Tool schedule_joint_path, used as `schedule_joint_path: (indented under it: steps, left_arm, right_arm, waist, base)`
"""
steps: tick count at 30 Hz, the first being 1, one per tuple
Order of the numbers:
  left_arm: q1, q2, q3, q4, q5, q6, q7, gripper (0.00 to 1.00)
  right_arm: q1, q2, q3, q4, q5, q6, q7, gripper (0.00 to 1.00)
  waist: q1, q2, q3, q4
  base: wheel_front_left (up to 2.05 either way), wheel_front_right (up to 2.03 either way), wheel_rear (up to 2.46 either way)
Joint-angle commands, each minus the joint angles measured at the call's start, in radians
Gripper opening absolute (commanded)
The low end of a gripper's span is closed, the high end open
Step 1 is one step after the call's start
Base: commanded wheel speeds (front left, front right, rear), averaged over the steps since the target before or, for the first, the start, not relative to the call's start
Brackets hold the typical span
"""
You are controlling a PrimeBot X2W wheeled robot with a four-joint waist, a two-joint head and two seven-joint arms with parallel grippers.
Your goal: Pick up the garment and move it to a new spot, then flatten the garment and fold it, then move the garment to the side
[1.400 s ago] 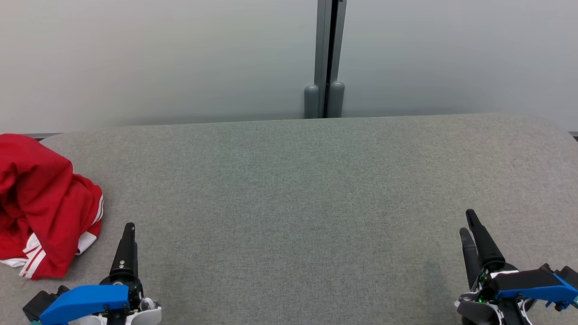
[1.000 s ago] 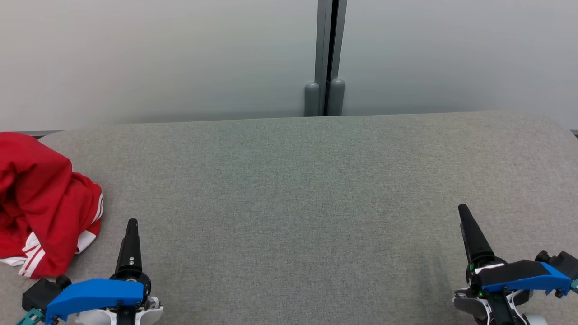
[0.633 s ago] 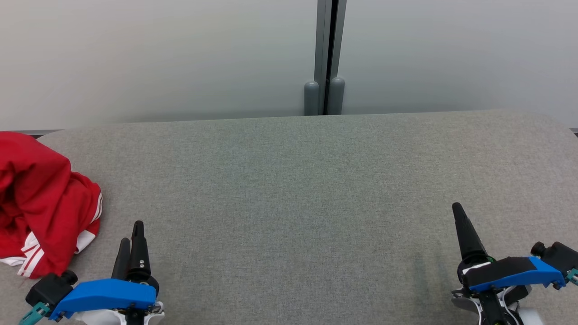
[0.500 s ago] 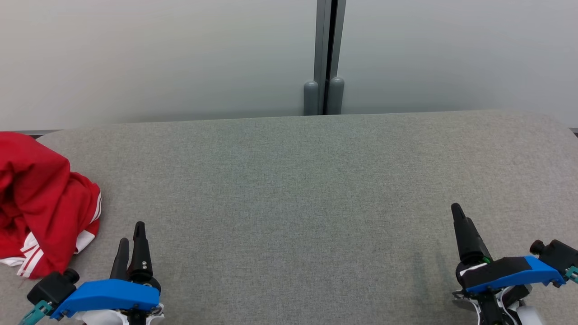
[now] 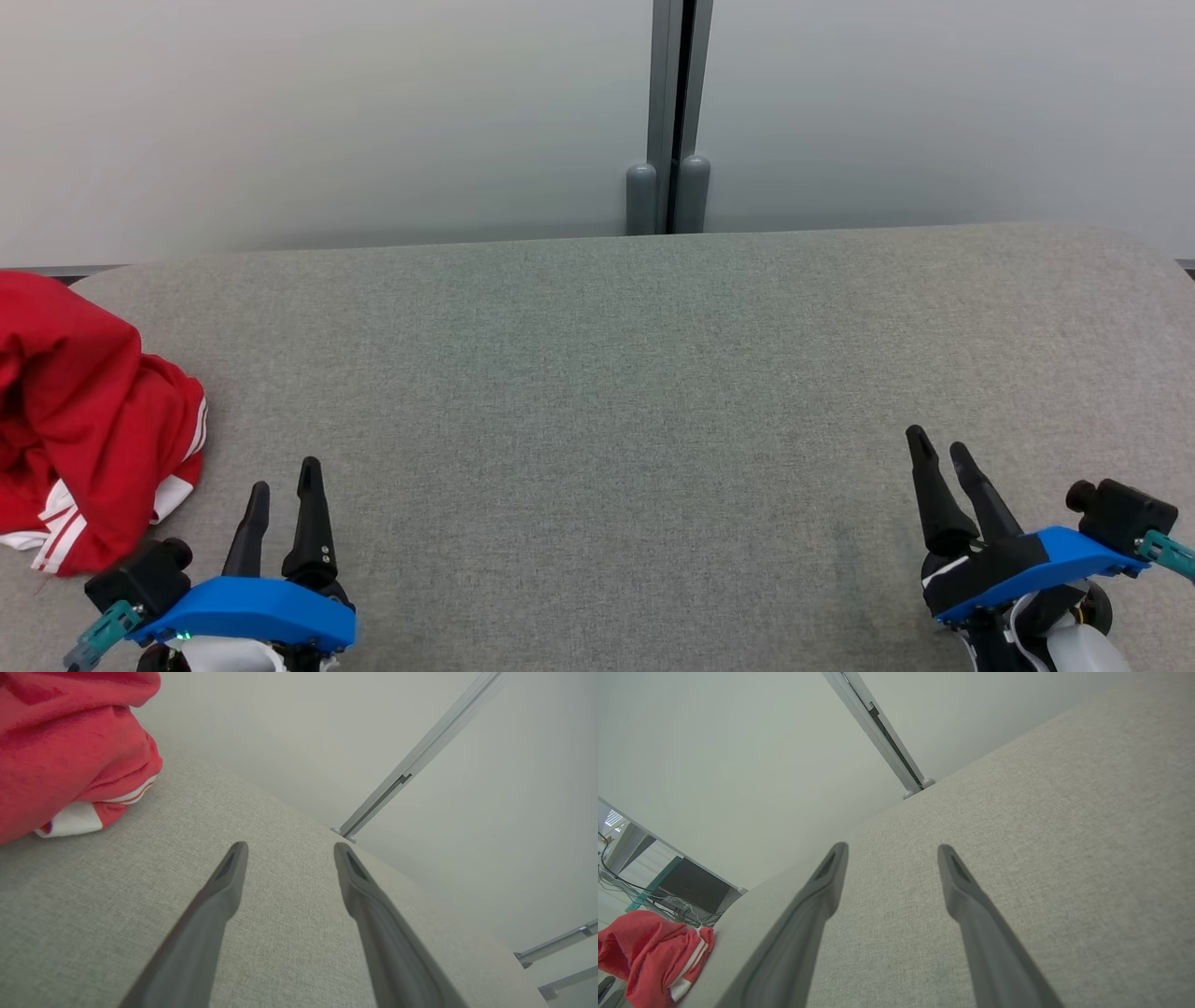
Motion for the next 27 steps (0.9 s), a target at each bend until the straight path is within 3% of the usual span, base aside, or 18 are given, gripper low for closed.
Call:
schedule_joint_path:
  steps: [1,27]
  left_arm:
    - [-0.014,0.015,-0.010,-0.009,0.028,-0.001,-0.010,1.00]
    - [0.014,0.026,-0.054,-0.004,0.305,0.043,-0.079,1.00]
  right_arm:
    - [-0.026,-0.015,0.010,-0.009,-0.026,0.001,-0.009,1.00]
    - [0.015,0.000,-0.020,-0.013,-0.356,0.002,-0.079,1.00]
  waist:
    - [0.0000,0.0000,0.000,0.000]
    - [-0.0001,0.0000,-0.005,0.004]
  base:
    - [0.00,0.00,0.00]
    - [0.00,0.00,0.00]
